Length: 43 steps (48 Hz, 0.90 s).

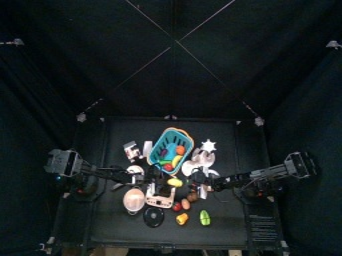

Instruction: Drop corn husk

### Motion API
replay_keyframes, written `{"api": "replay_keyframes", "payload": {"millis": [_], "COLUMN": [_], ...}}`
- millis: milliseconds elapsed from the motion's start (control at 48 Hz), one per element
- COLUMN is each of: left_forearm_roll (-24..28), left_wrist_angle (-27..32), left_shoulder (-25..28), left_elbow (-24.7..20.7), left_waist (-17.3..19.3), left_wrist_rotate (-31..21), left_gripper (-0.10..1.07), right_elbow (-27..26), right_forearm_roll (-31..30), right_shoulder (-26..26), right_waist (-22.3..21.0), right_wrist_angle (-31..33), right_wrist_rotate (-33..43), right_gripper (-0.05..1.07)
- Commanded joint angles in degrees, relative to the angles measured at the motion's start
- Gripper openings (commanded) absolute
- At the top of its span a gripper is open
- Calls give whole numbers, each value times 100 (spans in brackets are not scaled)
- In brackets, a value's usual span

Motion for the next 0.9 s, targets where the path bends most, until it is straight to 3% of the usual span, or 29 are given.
{"api": "replay_keyframes", "payload": {"millis": [0, 229, 417, 500, 646, 875], "left_forearm_roll": [0, 0, 9, 9, 9, 0], "left_wrist_angle": [-44, -44, -44, -44, -44, -53], "left_shoulder": [-141, -413, -492, -483, -466, -457], "left_elbow": [-35, 202, 325, 334, 343, 352], "left_waist": [18, 18, 18, 18, 18, 18], "left_wrist_rotate": [0, 9, 9, 9, 9, 9], "left_gripper": [58, 58, 58, 58, 58, 58], "right_elbow": [-26, 35, -88, -290, -396, -369], "right_forearm_roll": [18, 185, 483, 659, 659, 677], "right_shoulder": [-97, 220, 1011, 1529, 1635, 1494], "right_waist": [-26, -158, -413, -501, -501, -501], "right_wrist_angle": [-18, -62, -439, -422, -422, -422], "right_wrist_rotate": [0, 0, -9, -35, -44, -9], "right_gripper": [18, 19, 22, 44, 66, 75]}}
